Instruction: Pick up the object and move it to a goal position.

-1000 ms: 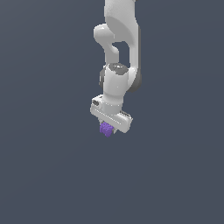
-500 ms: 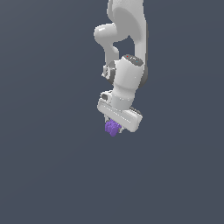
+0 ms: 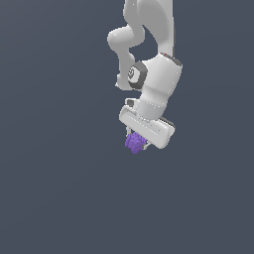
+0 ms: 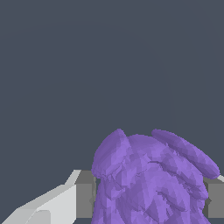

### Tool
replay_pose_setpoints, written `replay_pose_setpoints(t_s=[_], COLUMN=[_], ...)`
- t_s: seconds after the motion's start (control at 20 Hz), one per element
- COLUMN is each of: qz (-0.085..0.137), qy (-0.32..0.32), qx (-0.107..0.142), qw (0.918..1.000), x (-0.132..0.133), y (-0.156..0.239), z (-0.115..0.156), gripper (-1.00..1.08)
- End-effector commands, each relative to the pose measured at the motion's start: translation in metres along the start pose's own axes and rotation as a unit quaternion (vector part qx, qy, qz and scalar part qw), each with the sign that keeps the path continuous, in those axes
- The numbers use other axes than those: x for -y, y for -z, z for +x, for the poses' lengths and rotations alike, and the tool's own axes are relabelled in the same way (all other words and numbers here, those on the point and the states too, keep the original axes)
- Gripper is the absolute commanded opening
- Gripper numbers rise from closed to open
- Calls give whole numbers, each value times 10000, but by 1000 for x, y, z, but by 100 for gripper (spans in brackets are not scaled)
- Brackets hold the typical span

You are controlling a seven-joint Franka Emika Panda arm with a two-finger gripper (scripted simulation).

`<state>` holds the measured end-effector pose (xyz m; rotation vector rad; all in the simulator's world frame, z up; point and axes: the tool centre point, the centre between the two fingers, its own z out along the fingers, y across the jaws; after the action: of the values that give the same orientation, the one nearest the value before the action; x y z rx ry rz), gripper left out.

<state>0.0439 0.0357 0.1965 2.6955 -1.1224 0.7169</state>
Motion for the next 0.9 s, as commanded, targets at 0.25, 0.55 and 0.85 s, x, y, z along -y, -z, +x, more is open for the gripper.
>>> replay_pose_setpoints(t_s=[0.25,0.55,0.85], qz=[-43,-85,-136], qy=[-339,-643,-1007], qx=[-464,-883,-1383], qw=[9983,9940,9852], x=[26,49,77], y=[28,53,84], z=[5,9,13], gripper=[-100,-100,-100])
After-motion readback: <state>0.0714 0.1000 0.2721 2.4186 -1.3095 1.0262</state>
